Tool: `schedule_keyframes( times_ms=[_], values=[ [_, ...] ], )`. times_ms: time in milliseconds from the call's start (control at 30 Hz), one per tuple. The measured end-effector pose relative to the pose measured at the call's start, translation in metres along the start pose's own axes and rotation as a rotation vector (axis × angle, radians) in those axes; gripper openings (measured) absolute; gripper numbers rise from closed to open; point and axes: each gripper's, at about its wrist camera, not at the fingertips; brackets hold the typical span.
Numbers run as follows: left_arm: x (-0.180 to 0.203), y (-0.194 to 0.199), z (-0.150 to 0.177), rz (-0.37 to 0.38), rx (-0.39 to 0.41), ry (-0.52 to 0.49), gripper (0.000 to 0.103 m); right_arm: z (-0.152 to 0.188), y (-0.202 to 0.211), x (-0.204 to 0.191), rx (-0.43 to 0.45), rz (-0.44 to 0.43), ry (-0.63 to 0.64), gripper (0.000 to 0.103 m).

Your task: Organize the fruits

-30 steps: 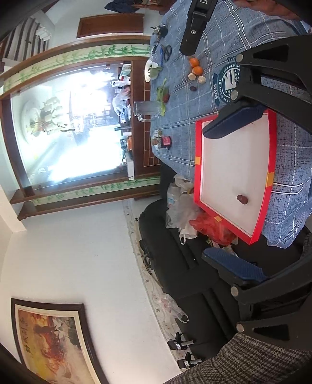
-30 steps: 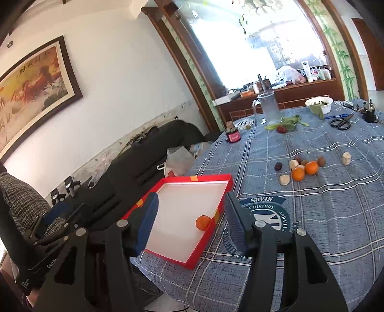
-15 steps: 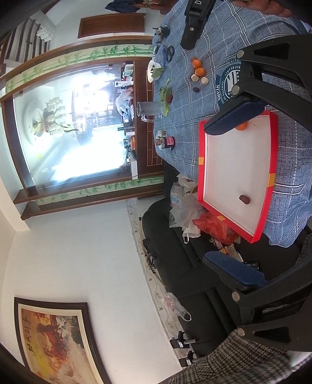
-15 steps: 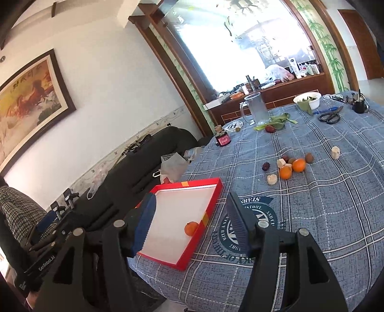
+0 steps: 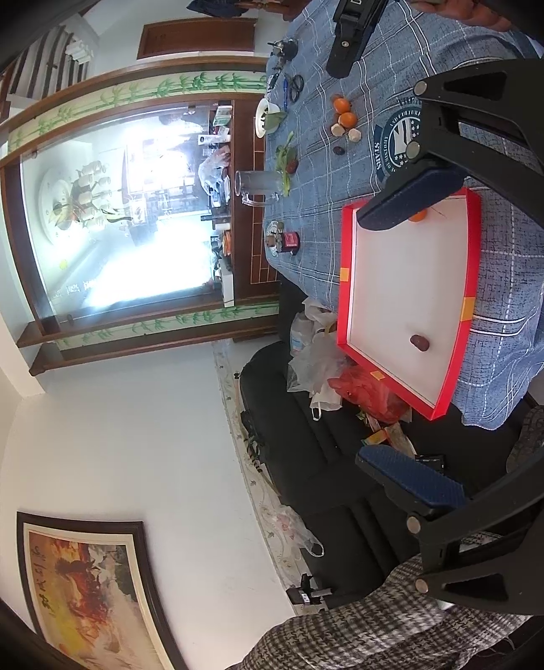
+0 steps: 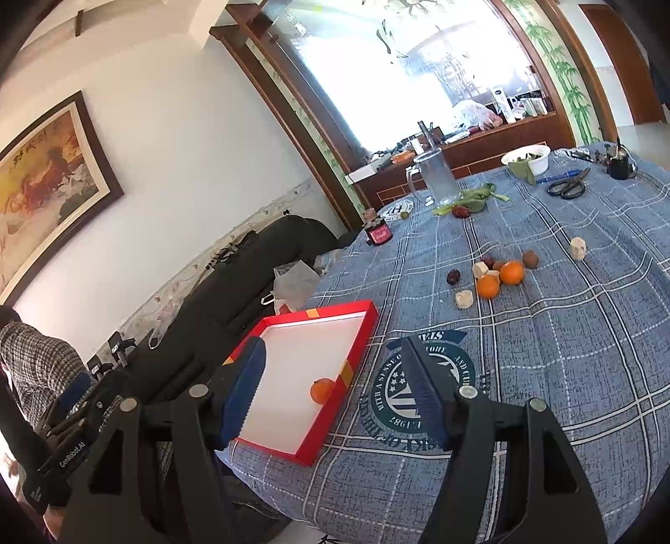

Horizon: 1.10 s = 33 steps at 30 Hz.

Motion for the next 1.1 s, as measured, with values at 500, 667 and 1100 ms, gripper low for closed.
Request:
schedule_keyframes(
  times_ms=[500, 667, 1100],
  values=[
    [0.001, -0.003, 0.001, -0.001, -0.023, -0.005, 0.102, 0.002, 0.0, 0.012, -0.008, 0.02, -0.037, 0.071],
    [0.001, -0.004, 0.002, 0.002, -0.026, -0.008, 0.102, 0.002, 0.0, 0.012, -0.01, 0.021, -0.041, 0.071],
    [0.01, -0.008, 0.006, 0.02, -0.042, -0.023, 0.102, 0.003, -0.001, 0.015, -0.014, 0.03, -0.044, 0.071]
  ],
)
Point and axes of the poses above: each gripper's, at about its wrist camera, not at the fingertips, and y roughly against the way its jaws point, x to its right, z to its underside, and after that the axes turned 11 degrees about -z, right-handed
